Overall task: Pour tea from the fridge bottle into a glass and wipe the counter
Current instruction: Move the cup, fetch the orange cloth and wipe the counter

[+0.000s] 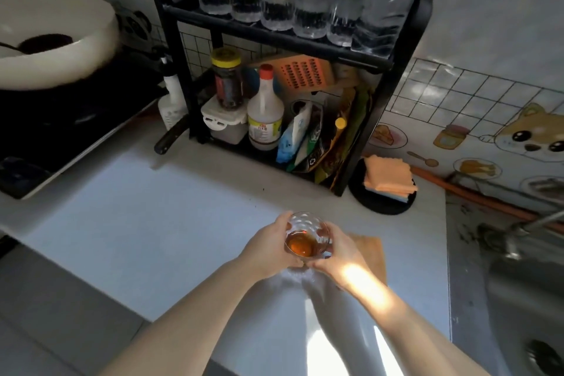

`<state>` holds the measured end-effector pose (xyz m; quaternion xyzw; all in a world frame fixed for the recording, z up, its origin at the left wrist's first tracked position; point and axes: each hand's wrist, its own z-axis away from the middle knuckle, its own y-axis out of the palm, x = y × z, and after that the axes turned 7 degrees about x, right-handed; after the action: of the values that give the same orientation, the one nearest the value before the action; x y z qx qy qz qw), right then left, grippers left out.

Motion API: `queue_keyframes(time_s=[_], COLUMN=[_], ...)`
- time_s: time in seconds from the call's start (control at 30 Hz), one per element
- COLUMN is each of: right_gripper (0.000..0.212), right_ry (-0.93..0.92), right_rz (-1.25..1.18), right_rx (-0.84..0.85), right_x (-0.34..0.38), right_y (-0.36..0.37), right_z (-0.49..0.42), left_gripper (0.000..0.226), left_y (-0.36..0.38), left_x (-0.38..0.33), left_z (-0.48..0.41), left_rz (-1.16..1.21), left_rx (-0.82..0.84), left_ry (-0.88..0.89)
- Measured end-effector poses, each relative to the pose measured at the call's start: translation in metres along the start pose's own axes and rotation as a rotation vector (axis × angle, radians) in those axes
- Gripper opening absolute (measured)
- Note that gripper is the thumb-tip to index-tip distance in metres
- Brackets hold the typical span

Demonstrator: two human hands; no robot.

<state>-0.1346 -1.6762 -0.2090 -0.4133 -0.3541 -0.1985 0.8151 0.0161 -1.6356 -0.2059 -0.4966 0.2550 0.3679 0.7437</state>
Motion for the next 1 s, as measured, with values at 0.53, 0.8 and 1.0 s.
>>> queue_keyframes(time_s=[0.53,0.8,1.0], right_gripper=[0.085,0.065,0.062], right_ry=[-0.025,0.021,0.114], right_rz=[0.116,0.595,0.630], right_rx=[-0.025,-0.180,-0.129], right_x=[-0.016,-0.049,-0.071], right_y=[0.003,0.002,0.014], right_z=[0.002,0.009,0.012], left_gripper=[0.108,0.075,0.075], left_y=[0.012,0.043,0.058], left_x=[0.014,0.048,0.054], left_z=[0.003,0.023,0.030], left_rz=[0.022,-0.408,-0.590], left_rx=[-0.033,-0.047,0.038], left_ry=[-0.029,-0.053,-0.078])
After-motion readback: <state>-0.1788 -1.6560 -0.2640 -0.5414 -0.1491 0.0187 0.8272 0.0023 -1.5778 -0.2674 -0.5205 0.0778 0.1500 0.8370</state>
